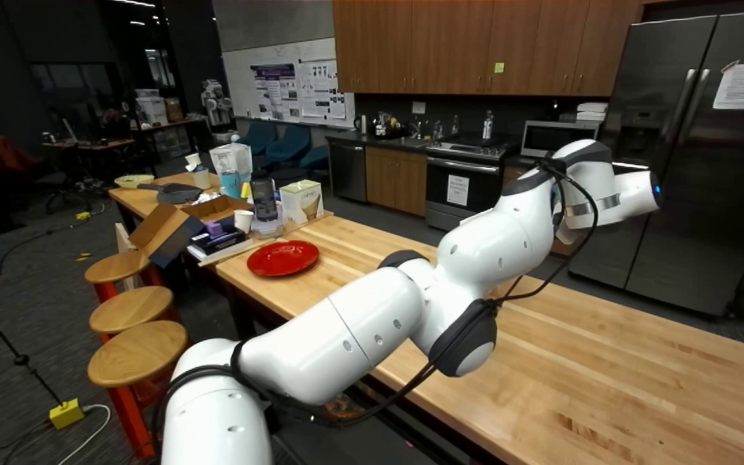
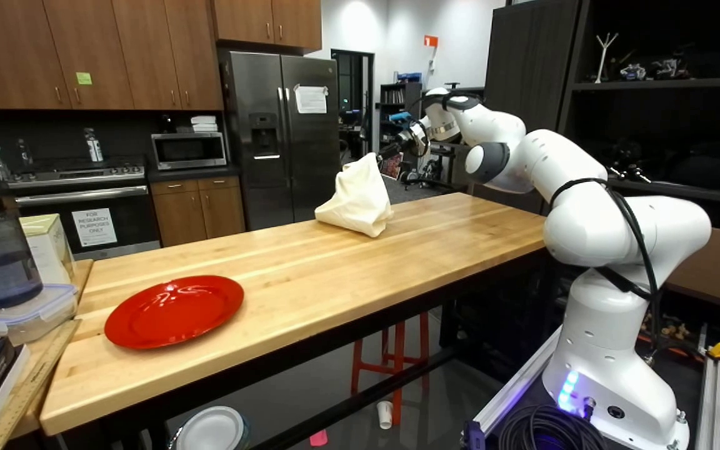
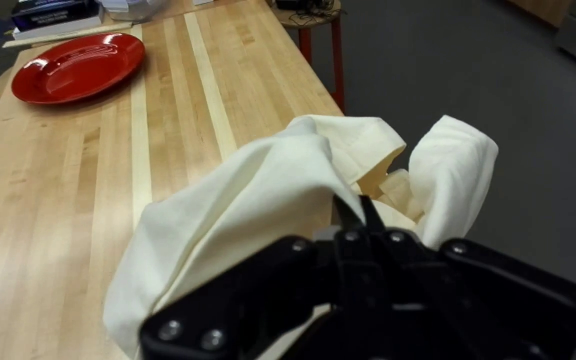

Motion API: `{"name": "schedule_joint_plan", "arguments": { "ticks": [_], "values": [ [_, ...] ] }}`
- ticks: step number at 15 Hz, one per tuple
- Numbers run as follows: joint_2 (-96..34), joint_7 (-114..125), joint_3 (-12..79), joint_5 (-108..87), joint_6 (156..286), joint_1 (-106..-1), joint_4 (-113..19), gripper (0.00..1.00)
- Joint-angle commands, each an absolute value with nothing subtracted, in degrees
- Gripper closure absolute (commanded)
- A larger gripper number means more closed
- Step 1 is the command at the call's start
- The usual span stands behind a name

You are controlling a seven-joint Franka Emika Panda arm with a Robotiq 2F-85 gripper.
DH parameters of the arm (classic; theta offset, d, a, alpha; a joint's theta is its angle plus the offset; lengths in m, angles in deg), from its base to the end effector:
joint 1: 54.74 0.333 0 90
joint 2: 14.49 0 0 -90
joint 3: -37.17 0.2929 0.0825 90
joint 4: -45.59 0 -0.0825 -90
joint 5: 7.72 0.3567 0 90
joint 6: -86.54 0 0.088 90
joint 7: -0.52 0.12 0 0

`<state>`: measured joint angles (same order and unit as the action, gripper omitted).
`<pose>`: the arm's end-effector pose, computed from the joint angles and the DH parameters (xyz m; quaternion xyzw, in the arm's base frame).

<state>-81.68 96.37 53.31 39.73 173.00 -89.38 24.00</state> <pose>0.6859 -0.2833 0.4102 -0.4197 0.7461 0.2952 0.4243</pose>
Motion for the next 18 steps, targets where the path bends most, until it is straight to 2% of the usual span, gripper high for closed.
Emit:
{"name": "schedule_joint_plan", "arguments": {
  "ticks": [1,18],
  "values": [
    [-82.02,98.70,52.62,40.57,172.11,-91.52,24.40,0.99],
    [-86.85,112.50,49.20,38.09,177.29,-91.96,25.77,0.98]
  ]
}}
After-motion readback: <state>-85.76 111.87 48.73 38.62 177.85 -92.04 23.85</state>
